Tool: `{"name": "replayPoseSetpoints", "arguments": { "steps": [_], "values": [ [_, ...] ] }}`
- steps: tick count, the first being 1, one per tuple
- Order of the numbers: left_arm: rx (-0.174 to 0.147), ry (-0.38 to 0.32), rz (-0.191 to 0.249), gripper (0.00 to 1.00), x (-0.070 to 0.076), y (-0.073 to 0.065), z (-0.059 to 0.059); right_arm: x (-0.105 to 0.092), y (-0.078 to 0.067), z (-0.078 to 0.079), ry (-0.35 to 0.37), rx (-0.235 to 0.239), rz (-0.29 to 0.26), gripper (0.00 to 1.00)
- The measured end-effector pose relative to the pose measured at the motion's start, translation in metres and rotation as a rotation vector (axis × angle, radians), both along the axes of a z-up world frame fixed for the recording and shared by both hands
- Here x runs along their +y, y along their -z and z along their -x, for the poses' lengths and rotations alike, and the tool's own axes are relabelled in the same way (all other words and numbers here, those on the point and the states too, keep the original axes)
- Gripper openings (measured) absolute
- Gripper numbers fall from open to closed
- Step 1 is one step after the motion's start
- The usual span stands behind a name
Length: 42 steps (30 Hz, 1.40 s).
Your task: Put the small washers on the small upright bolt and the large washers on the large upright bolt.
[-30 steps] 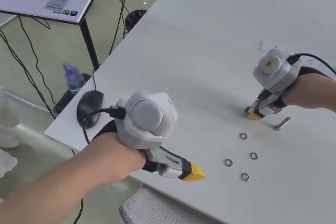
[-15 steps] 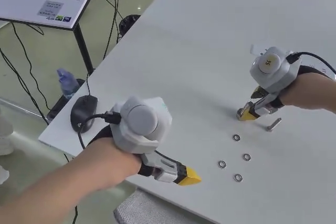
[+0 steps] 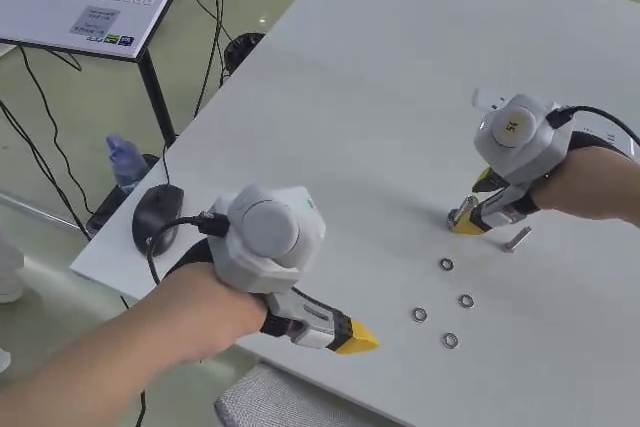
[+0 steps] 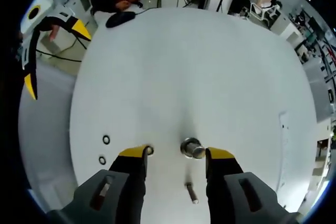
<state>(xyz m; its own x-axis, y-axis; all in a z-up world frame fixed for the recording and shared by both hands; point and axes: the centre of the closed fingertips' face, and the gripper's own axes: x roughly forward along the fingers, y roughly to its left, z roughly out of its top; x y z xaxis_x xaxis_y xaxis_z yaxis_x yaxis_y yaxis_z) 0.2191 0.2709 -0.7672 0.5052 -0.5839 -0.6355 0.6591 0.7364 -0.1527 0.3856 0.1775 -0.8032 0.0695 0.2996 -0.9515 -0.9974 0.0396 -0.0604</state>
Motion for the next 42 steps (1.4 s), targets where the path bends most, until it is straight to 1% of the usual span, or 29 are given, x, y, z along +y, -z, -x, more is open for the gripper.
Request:
{"name": "replayPoseSetpoints", "arguments": {
  "steps": [7, 14, 18, 21, 23, 25, 29, 33, 36, 38, 40, 42],
  "values": [
    [0.003, 0.003, -0.004, 0.91, 0.0, 0.002, 0.003, -0.007, 0.004, 0.013, -0.007, 0.015, -0.001, 0.45],
    [0.008, 0.011, -0.01, 0.9, 0.0, 0.003, 0.005, -0.011, 0.008, 0.028, 0.005, 0.048, -0.018, 0.45],
    [0.009, 0.012, -0.008, 0.89, -0.001, 0.002, 0.005, -0.015, 0.015, 0.036, -0.007, 0.057, -0.008, 0.45],
    [0.011, 0.018, -0.011, 0.89, -0.002, 0.003, 0.007, -0.016, 0.019, 0.04, -0.013, 0.063, -0.002, 0.45],
    [0.014, 0.018, -0.011, 0.88, -0.002, 0.004, 0.008, -0.017, 0.021, 0.04, -0.015, 0.06, -0.002, 0.44],
    [0.016, 0.017, -0.01, 0.88, -0.001, 0.004, 0.009, -0.016, 0.022, 0.038, -0.025, 0.035, -0.009, 0.41],
    [0.016, 0.013, -0.006, 0.87, 0.0, 0.003, 0.01, -0.014, 0.027, 0.038, -0.005, 0.043, -0.027, 0.41],
    [0.019, 0.01, -0.01, 0.87, 0.002, 0.004, 0.011, -0.014, 0.038, 0.04, -0.009, 0.047, -0.015, 0.4],
    [0.021, 0.009, -0.009, 0.86, 0.004, 0.005, 0.012, -0.014, 0.05, 0.042, -0.018, 0.052, 0.001, 0.39],
    [0.022, 0.009, -0.006, 0.86, 0.004, 0.005, 0.012, -0.014, 0.053, 0.042, -0.019, 0.053, 0.003, 0.39],
    [0.026, 0.008, -0.006, 0.86, 0.004, 0.006, 0.013, -0.012, 0.056, 0.042, -0.03, 0.034, 0.003, 0.36],
    [0.023, 0.011, -0.009, 0.86, 0.004, 0.005, 0.013, -0.01, 0.057, 0.042, -0.045, 0.026, 0.008, 0.34]
  ]
}}
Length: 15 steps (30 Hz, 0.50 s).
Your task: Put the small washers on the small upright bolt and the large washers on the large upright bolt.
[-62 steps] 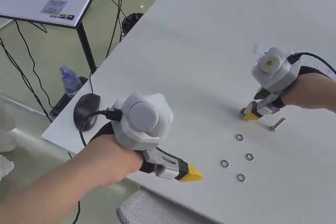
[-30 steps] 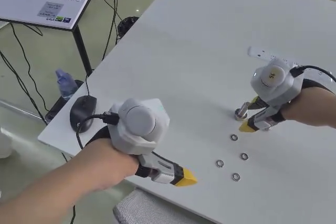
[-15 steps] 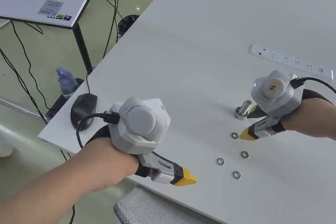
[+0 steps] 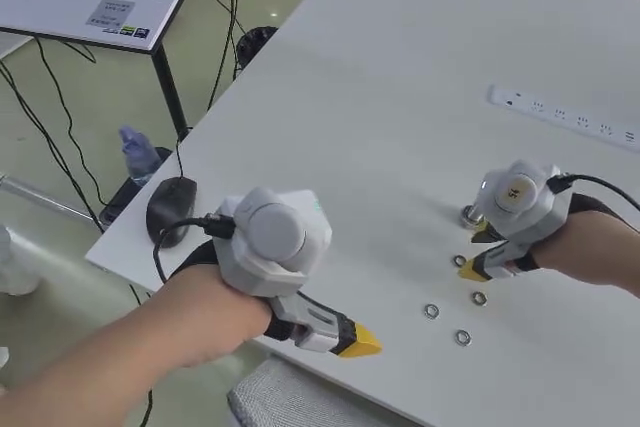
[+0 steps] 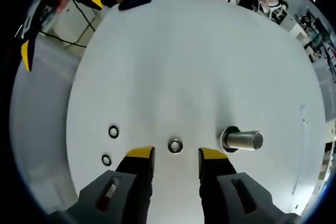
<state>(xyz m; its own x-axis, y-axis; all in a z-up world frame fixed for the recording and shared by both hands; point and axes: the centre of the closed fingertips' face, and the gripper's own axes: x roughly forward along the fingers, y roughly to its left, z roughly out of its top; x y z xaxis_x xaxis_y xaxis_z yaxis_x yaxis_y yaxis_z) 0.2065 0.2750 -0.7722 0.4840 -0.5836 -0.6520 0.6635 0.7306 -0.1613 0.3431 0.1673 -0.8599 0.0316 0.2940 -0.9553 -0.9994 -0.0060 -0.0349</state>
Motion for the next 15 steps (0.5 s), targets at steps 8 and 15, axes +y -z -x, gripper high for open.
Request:
{"name": "replayPoseSetpoints", "arguments": {
  "steps": [8, 15],
  "values": [
    [0.004, 0.006, 0.002, 0.84, 0.001, -0.001, -0.001, 0.003, 0.008, -0.003, -0.002, 0.007, 0.004, 0.32],
    [0.009, 0.011, -0.003, 0.83, 0.002, -0.001, -0.001, 0.0, 0.012, -0.001, 0.008, 0.014, 0.017, 0.3]
  ]
}}
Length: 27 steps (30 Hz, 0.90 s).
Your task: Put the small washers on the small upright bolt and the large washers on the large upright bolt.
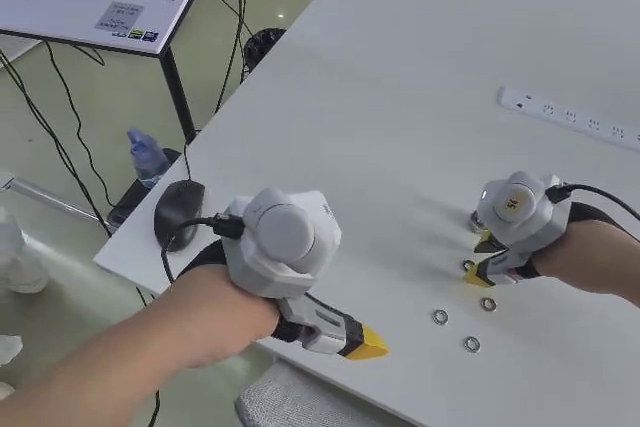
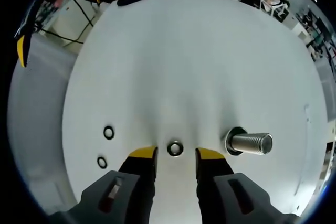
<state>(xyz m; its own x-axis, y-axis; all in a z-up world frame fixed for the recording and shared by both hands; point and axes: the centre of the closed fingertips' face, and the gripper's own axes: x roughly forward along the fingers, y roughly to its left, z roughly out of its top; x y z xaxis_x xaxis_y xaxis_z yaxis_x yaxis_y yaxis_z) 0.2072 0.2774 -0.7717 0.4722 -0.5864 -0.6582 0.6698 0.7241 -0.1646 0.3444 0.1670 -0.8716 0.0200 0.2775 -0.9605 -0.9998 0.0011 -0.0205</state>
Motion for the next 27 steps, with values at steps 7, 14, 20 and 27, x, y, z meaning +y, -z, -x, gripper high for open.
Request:
{"name": "replayPoseSetpoints", "arguments": {
  "steps": [7, 14, 20, 27],
  "values": [
    [0.006, -0.003, 0.002, 0.82, 0.0004, 0.0014, 0.0029, 0.0006, 0.0004, 0.0018, 0.009, 0.008, -0.006, 0.27],
    [0.01, -0.002, 0.004, 0.81, -0.0013, 0.0026, 0.0063, 0.0005, 0.0012, 0.0016, 0.013, 0.012, -0.001, 0.25],
    [0.012, -0.006, 0.005, 0.8, -0.0014, 0.0041, 0.0072, 0.0014, 0.0023, 0.0017, 0.004, -0.001, 0.023, 0.17],
    [0.016, -0.007, 0.004, 0.8, -0.0011, 0.0046, 0.0087, -0.0002, 0.0048, -0.0018, -0.009, -0.013, 0.055, 0.14]
  ]
}}
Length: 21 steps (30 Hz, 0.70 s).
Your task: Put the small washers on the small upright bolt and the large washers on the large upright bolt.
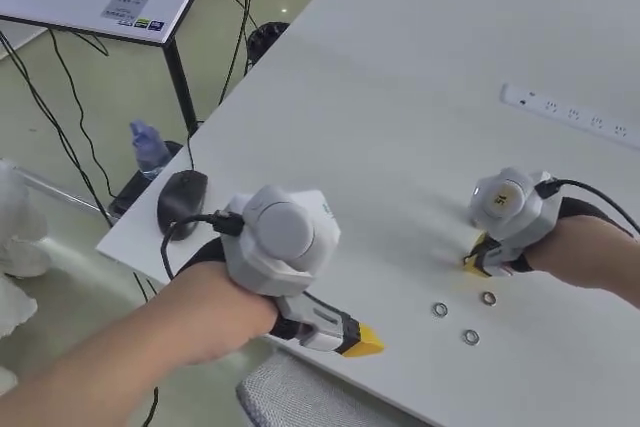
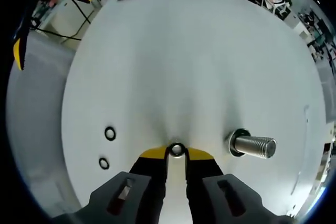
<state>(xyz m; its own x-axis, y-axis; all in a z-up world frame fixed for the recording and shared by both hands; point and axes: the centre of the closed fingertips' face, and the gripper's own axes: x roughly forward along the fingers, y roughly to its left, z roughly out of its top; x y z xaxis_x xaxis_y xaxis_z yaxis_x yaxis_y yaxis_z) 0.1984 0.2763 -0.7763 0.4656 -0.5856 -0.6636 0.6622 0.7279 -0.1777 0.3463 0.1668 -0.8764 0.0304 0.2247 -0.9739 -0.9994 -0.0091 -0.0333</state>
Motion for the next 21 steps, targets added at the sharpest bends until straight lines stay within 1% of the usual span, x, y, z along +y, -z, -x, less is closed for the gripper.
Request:
{"name": "replayPoseSetpoints", "arguments": {
  "steps": [5, 7, 12, 14, 17, 21],
  "values": [
    [-0.002, 0.003, 0.001, 0.79, -0.002, 0.0, -0.001, -0.001, 0.0, 0.0, 0.009, -0.007, 0.019, 0.13],
    [-0.004, 0.005, 0.001, 0.79, -0.002, -0.001, -0.002, -0.001, -0.001, 0.0, 0.046, 0.002, 0.011, 0.13],
    [-0.003, 0.008, -0.003, 0.78, -0.001, -0.001, -0.002, -0.001, -0.003, 0.003, 0.069, 0.008, -0.007, 0.13],
    [-0.001, 0.008, -0.005, 0.78, 0.0, -0.001, -0.002, -0.002, -0.004, 0.004, 0.081, 0.016, -0.009, 0.13],
    [0.0, 0.01, -0.008, 0.78, 0.0, 0.0, -0.002, -0.005, -0.006, 0.005, 0.089, 0.017, -0.013, 0.13],
    [0.0, 0.02, -0.008, 0.78, -0.003, 0.0, -0.003, -0.012, -0.008, 0.006, 0.103, 0.023, -0.01, 0.13]
  ]
}}
